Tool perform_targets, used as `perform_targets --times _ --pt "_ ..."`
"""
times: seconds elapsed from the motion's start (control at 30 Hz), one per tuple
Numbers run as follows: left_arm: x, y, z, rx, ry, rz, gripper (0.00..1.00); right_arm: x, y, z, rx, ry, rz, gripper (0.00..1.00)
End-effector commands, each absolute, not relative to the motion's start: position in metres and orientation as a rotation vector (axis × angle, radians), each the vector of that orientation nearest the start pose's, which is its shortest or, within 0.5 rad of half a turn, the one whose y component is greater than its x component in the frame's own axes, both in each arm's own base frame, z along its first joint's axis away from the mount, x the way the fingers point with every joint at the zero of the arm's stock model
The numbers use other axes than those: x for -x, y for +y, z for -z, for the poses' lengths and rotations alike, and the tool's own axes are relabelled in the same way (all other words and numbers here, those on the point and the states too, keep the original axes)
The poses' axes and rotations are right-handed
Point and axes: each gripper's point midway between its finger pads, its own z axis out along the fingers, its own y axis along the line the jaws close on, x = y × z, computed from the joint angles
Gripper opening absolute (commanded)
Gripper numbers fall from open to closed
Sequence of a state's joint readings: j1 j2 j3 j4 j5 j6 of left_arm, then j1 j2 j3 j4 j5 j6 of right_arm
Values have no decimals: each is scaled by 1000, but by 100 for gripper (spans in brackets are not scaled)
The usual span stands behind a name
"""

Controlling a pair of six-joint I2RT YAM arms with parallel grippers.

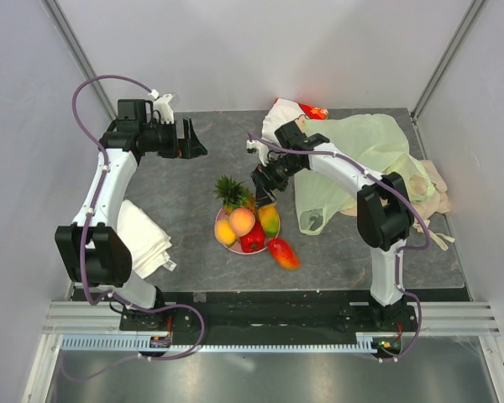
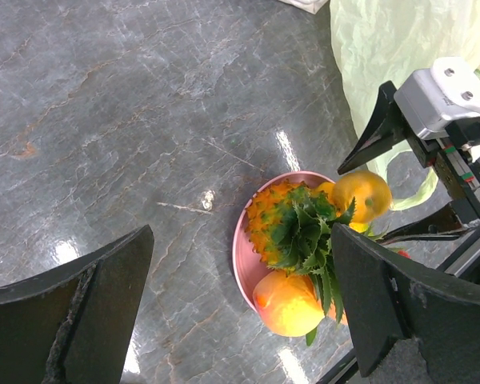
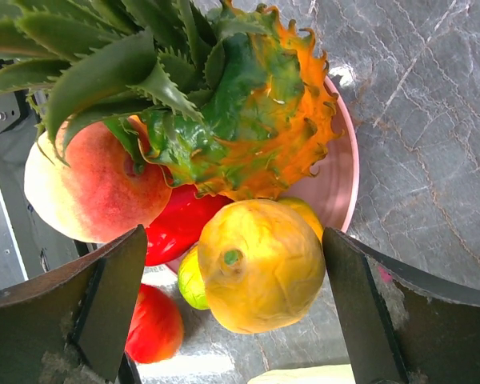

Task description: Take the fake fruits out of the plastic bag

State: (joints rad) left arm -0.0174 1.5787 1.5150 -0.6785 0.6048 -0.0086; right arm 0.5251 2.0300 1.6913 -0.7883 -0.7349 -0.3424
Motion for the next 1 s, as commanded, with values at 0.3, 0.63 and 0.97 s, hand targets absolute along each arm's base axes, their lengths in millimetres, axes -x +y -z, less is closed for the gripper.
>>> perform_targets --times 0.3,0.63,0.97 --pt "-404 -109 -253 -382 2175 707 99 -345 319 -129 1260 2207 -1024 98" --pt "-403 -110 -254 -386 2173 711 99 -359 303 -109 1165 2293 -969 98" --pt "-404 -108 -252 -386 2177 701 99 -372 293 -77 1164 2365 -854 75"
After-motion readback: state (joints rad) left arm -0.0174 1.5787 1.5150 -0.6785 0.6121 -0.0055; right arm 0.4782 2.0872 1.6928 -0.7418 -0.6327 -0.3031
